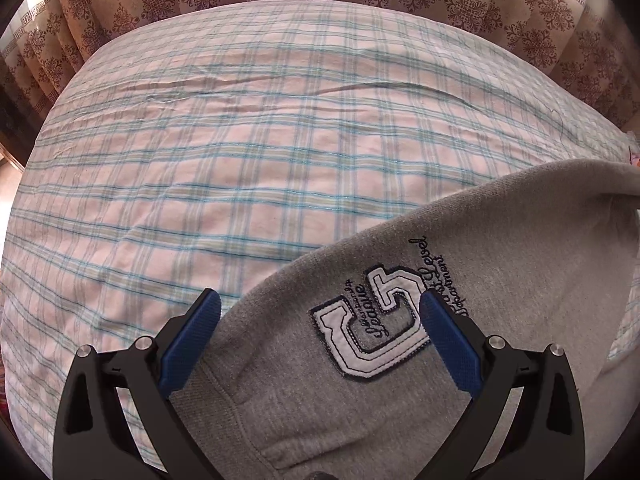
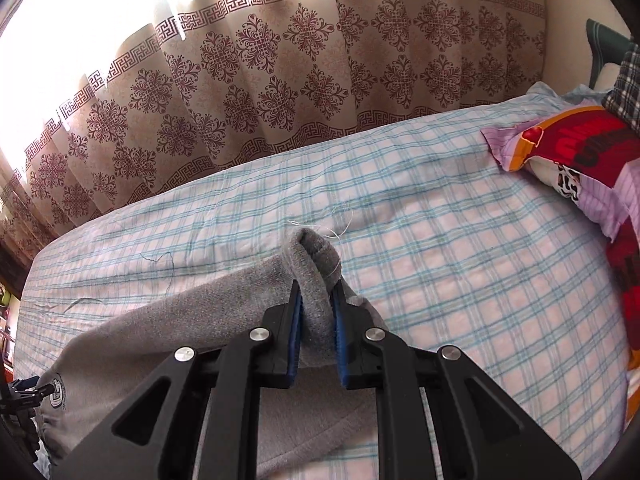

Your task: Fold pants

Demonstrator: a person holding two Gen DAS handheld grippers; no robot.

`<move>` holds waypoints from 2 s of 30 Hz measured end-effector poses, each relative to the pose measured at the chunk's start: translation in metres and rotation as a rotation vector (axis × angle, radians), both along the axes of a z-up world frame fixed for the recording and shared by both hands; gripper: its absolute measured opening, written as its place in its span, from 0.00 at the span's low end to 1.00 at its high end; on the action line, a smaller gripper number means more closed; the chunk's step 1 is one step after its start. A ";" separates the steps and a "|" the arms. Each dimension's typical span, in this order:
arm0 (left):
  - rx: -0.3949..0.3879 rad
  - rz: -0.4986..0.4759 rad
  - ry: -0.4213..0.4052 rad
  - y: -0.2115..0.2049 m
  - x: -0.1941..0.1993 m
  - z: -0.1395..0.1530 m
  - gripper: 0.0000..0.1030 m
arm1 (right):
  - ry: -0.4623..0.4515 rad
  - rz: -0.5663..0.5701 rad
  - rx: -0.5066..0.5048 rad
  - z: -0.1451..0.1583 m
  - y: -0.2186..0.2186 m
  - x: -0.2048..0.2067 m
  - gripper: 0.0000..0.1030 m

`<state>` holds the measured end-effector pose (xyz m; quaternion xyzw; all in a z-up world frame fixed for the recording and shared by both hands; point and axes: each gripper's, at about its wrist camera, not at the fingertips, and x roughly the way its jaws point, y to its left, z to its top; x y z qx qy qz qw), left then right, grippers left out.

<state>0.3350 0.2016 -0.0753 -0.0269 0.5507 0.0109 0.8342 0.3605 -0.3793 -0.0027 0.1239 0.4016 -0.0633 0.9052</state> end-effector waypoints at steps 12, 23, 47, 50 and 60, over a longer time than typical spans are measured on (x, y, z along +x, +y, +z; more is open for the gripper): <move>-0.380 0.290 0.027 0.024 -0.025 0.019 0.98 | 0.011 -0.061 0.024 -0.026 -0.015 -0.066 0.13; -0.399 0.528 0.117 0.038 -0.013 -0.015 0.72 | 0.018 -0.068 0.039 -0.036 -0.027 -0.105 0.13; -0.541 0.337 -0.045 0.018 -0.152 0.089 0.08 | -0.148 -0.107 0.024 0.061 -0.049 -0.189 0.12; -0.538 0.299 -0.063 0.011 -0.179 0.100 0.08 | -0.161 -0.118 0.017 0.068 -0.053 -0.218 0.12; -0.507 0.216 -0.017 -0.011 -0.257 0.084 0.08 | -0.110 -0.184 0.089 0.052 -0.087 -0.328 0.10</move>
